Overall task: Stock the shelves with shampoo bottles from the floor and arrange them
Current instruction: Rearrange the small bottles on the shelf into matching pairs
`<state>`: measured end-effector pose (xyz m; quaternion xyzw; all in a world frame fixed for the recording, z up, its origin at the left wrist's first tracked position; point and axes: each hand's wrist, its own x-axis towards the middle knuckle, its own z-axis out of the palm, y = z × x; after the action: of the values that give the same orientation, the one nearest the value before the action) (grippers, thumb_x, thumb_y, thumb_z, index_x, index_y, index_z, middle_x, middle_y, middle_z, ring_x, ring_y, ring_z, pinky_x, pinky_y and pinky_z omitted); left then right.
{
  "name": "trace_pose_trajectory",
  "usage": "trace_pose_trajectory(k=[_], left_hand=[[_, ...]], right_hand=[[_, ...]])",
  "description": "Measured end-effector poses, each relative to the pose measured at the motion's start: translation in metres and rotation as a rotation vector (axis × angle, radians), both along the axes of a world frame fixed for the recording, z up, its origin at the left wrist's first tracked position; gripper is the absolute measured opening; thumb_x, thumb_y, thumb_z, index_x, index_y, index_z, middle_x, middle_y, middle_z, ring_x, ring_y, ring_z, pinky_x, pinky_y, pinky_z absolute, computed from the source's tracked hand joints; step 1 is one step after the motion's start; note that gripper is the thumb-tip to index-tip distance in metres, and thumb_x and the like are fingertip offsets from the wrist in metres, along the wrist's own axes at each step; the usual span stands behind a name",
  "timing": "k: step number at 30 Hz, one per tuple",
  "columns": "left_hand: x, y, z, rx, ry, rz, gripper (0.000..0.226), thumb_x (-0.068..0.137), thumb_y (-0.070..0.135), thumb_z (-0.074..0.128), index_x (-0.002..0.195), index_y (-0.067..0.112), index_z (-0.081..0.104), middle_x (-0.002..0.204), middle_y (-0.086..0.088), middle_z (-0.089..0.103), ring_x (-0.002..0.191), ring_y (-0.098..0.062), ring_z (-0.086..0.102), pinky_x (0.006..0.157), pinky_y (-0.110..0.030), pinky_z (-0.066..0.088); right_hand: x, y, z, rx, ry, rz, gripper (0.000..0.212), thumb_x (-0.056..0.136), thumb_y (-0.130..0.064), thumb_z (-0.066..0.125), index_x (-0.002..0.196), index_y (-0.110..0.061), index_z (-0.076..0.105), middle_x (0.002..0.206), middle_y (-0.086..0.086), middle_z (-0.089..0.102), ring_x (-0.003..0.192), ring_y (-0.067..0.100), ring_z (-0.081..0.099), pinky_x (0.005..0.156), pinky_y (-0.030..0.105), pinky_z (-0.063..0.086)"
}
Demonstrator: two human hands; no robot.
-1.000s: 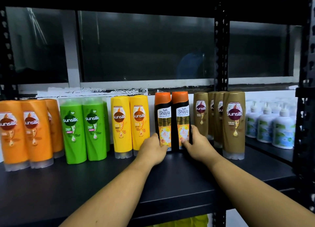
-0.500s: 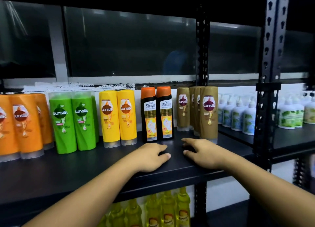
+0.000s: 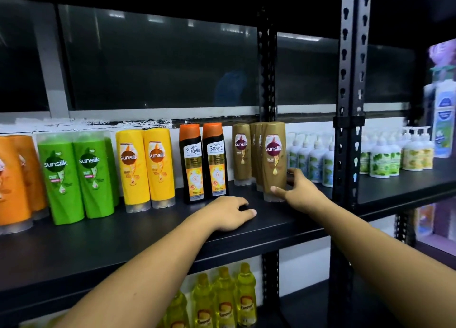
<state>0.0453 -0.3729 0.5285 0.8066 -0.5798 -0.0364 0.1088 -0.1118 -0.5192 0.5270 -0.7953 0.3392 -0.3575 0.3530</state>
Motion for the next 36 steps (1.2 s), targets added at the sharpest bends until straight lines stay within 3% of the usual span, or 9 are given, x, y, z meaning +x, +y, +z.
trace_pose_trajectory(k=[6, 11, 13, 15, 17, 20, 23, 28, 36], left_hand=[[0.008, -0.015, 0.003, -0.219, 0.142, 0.095, 0.069, 0.093, 0.056, 0.064, 0.150, 0.023, 0.044, 0.145, -0.002, 0.055, 0.128, -0.020, 0.055, 0.104, -0.034, 0.047], [0.015, -0.034, 0.002, -0.414, 0.388, 0.054, 0.077, 0.086, 0.048, 0.076, 0.149, 0.027, 0.037, 0.146, 0.004, 0.054, 0.124, -0.015, 0.059, 0.107, -0.036, 0.048], [0.016, -0.037, 0.000, -0.479, 0.391, 0.066, 0.063, 0.088, 0.041, 0.077, 0.140, 0.027, 0.045, 0.138, 0.006, 0.060, 0.121, -0.013, 0.058, 0.104, -0.032, 0.047], [0.019, -0.040, -0.001, -0.527, 0.413, 0.084, 0.056, 0.087, 0.036, 0.079, 0.134, 0.025, 0.049, 0.130, 0.007, 0.063, 0.117, -0.012, 0.059, 0.100, -0.030, 0.048], [0.022, -0.045, 0.003, -0.531, 0.407, 0.121, 0.057, 0.085, 0.035, 0.081, 0.132, 0.024, 0.050, 0.125, 0.007, 0.064, 0.115, -0.014, 0.060, 0.098, -0.031, 0.049], [0.026, -0.064, 0.010, -0.505, 0.334, 0.221, 0.060, 0.080, 0.038, 0.084, 0.128, 0.022, 0.052, 0.122, 0.003, 0.065, 0.112, -0.020, 0.062, 0.098, -0.039, 0.052], [0.025, -0.086, 0.016, -0.476, 0.269, 0.296, 0.064, 0.075, 0.041, 0.086, 0.127, 0.020, 0.055, 0.122, -0.001, 0.067, 0.110, -0.025, 0.064, 0.096, -0.041, 0.054], [0.033, -0.110, 0.019, -0.454, 0.271, 0.356, 0.057, 0.075, 0.039, 0.087, 0.122, 0.019, 0.062, 0.118, -0.003, 0.069, 0.105, -0.026, 0.065, 0.092, -0.040, 0.056], [0.037, -0.123, 0.003, -0.538, 0.238, 0.402, 0.053, 0.088, 0.034, 0.078, 0.126, 0.014, 0.047, 0.128, -0.009, 0.062, 0.117, -0.032, 0.060, 0.092, -0.040, 0.051]], right_hand=[[0.017, -0.019, -0.004, -0.017, -0.010, -0.005, 0.051, 0.092, -0.024, 0.070, 0.136, -0.022, 0.044, 0.132, -0.001, 0.060, 0.118, 0.020, 0.058, 0.106, 0.040, 0.046], [0.035, -0.028, -0.009, -0.019, 0.041, 0.232, 0.040, 0.095, -0.006, 0.063, 0.132, -0.018, 0.058, 0.118, -0.006, 0.068, 0.114, 0.013, 0.063, 0.106, 0.031, 0.046], [0.041, -0.037, -0.009, -0.061, 0.049, 0.175, 0.032, 0.093, -0.011, 0.065, 0.124, -0.022, 0.066, 0.115, -0.006, 0.071, 0.110, 0.011, 0.064, 0.104, 0.033, 0.048], [0.043, -0.047, -0.003, -0.077, -0.039, 0.006, 0.023, 0.092, -0.017, 0.068, 0.115, -0.020, 0.067, 0.109, -0.002, 0.071, 0.099, 0.012, 0.064, 0.091, 0.028, 0.051], [0.045, -0.053, 0.006, -0.039, -0.164, -0.124, 0.030, 0.089, -0.022, 0.072, 0.116, -0.016, 0.060, 0.101, 0.000, 0.065, 0.088, 0.015, 0.060, 0.075, 0.025, 0.046], [0.058, -0.063, 0.014, 0.052, -0.232, -0.066, 0.067, 0.081, -0.026, 0.082, 0.134, -0.014, 0.042, 0.108, -0.001, 0.055, 0.099, 0.017, 0.056, 0.088, 0.029, 0.044], [0.077, -0.074, 0.004, 0.174, -0.246, 0.076, 0.087, 0.073, -0.028, 0.089, 0.138, -0.015, 0.033, 0.121, 0.002, 0.063, 0.107, 0.016, 0.063, 0.101, 0.037, 0.050], [0.086, -0.089, -0.012, 0.120, -0.198, 0.009, 0.057, 0.082, -0.027, 0.082, 0.123, -0.019, 0.043, 0.114, 0.000, 0.064, 0.106, 0.017, 0.064, 0.099, 0.037, 0.051], [0.089, -0.104, -0.018, -0.023, -0.119, -0.115, 0.062, 0.078, -0.042, 0.079, 0.130, -0.025, 0.051, 0.122, 0.004, 0.062, 0.115, 0.028, 0.060, 0.102, 0.046, 0.049]])
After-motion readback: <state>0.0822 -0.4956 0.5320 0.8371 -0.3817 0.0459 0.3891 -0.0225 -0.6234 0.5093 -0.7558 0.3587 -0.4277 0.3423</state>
